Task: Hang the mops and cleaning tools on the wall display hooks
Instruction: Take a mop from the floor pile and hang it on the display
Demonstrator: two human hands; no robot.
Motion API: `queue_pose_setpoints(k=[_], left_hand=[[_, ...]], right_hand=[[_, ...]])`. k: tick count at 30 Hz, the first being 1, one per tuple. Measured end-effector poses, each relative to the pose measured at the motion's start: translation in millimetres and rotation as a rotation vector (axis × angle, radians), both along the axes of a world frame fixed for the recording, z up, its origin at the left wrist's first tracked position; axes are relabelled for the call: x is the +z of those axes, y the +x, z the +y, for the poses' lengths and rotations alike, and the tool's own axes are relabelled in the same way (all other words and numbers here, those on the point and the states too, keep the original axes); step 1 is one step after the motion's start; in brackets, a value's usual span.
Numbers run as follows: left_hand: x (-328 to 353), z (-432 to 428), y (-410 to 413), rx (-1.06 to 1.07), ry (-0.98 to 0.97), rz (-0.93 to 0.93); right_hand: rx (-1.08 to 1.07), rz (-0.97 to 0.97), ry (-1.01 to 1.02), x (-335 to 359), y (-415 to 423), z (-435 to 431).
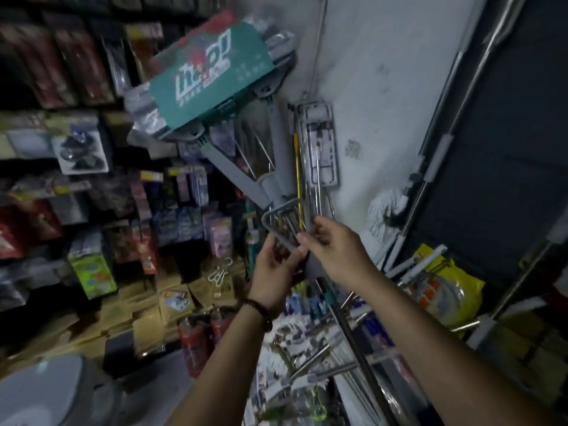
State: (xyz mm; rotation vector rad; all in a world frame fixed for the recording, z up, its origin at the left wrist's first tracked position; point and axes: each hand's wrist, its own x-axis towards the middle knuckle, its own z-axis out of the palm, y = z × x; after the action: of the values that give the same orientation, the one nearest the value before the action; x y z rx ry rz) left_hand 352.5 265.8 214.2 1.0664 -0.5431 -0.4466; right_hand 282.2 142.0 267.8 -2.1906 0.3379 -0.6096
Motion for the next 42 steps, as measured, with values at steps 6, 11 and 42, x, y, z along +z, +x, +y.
queue_pose_setpoints(k=[6,11,42], left_hand=[[56,-40,-13,-0.140,0.032,-0.165],[103,-77,-26,-0.287,0.037,-0.297],[419,-407,-125,-0.421,-0.258,-0.743]], right_hand=[[-0.023,-0.070,0.060,70,-24,-46],[-0.012,-0.091,0.206,118,-74,-82],[-0.478,-0.648,-0.045,375,-212,-318]])
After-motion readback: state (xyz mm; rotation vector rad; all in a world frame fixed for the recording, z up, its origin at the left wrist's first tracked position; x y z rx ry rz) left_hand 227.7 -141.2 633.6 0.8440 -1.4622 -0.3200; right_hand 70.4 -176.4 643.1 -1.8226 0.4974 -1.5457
